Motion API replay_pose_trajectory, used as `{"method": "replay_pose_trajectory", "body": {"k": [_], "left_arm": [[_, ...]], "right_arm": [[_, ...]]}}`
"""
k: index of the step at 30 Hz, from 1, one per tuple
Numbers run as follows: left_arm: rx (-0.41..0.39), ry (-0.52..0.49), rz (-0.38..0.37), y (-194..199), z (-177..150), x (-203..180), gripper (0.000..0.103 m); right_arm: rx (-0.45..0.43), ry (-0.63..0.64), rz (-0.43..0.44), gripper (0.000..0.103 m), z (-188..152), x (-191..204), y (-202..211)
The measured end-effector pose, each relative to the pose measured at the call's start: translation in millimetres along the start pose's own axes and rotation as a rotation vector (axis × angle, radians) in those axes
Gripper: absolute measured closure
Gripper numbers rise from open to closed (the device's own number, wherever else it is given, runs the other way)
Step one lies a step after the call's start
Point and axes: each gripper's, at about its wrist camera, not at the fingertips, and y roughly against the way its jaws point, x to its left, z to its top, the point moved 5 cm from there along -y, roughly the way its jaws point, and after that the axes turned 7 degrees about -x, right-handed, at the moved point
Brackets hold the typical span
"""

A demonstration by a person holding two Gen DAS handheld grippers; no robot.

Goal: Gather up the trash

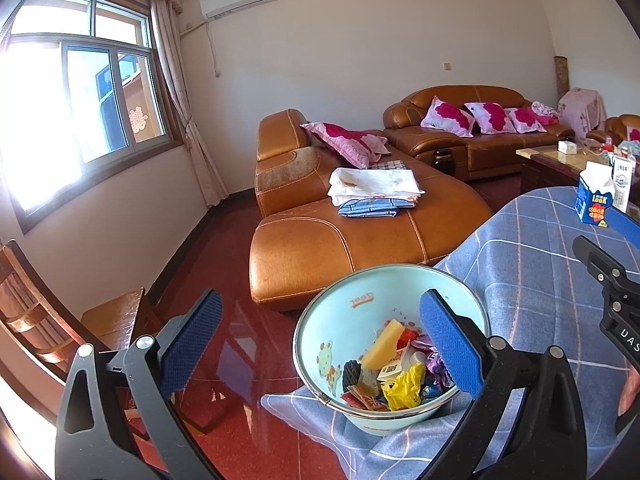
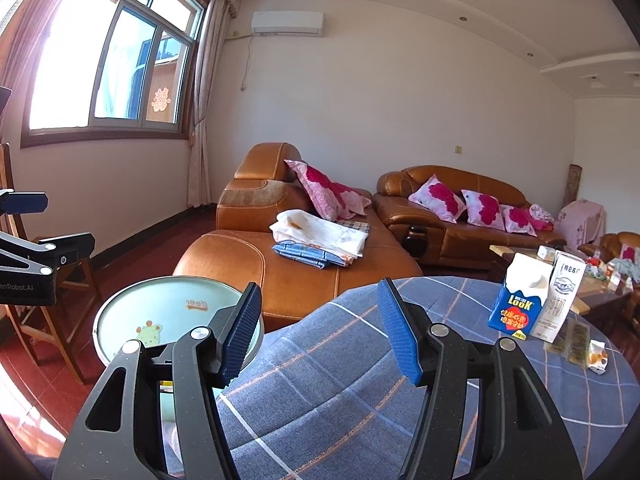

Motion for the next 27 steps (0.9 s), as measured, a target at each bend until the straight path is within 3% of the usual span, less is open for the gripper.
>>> {"method": "replay_pose_trajectory", "body": {"k": [27], "left_arm": [[0.003,-0.016,0.012,-2.8,0.7,-0.6,0.006]], "right_arm": [[-0.016,-0.034,-0.031,0.037,0.2,-4.5,5.2]]}}
